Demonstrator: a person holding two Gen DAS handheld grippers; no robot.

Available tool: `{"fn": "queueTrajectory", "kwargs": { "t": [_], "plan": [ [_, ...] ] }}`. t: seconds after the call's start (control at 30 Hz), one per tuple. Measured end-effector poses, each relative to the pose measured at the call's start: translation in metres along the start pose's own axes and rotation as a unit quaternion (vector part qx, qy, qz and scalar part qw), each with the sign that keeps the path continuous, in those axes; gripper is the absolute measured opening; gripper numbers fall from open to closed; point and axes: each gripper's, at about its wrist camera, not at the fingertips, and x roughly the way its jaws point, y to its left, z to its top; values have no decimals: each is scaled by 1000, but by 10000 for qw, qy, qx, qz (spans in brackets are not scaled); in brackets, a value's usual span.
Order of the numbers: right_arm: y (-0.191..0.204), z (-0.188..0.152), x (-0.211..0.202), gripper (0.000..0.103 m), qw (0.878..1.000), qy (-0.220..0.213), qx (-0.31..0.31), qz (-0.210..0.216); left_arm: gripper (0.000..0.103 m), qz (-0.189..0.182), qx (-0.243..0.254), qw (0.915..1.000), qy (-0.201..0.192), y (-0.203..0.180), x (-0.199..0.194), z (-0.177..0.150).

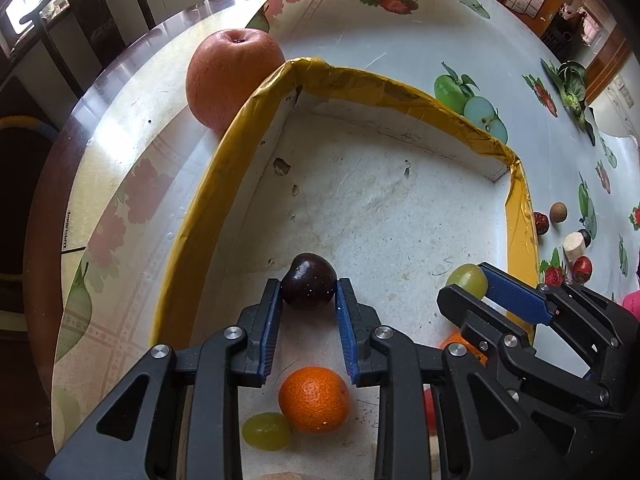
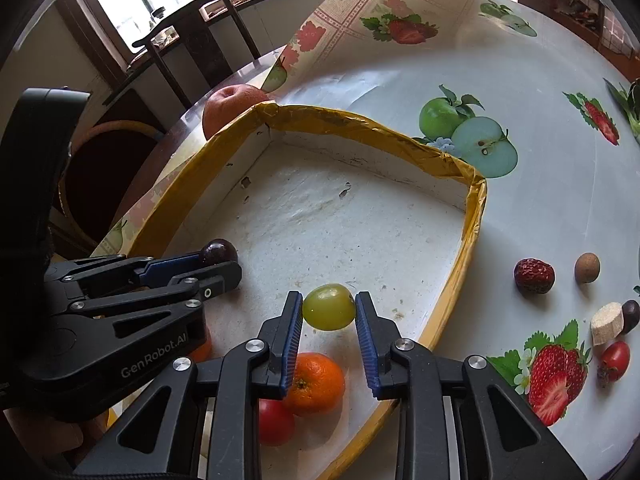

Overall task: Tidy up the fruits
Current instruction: 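Lower the plum and grape into the tray and open both tools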

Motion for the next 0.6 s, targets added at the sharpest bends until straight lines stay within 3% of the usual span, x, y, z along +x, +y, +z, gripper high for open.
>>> {"fn": "queueTrajectory", "kwargs": {
  "t": [0.17,0.23,0.33,0.6],
  "plan": [
    [2,1,1,30,10000,55,-25,52,39,104,-42,9999,-9,2,-5,-1],
    [1,0,-3,37,10000,21,40,86,45,63,-107,9999,-57,6,-11,-2],
    [-2,-2,-15,48,9997,-130,141,123,47,41,-111,9998,-136,5,-21,-4],
    [-5,-11,-54,49,9985,-410,311,160,47,-62,-114,9996,-239,-4,-43,-14]
  ]
}}
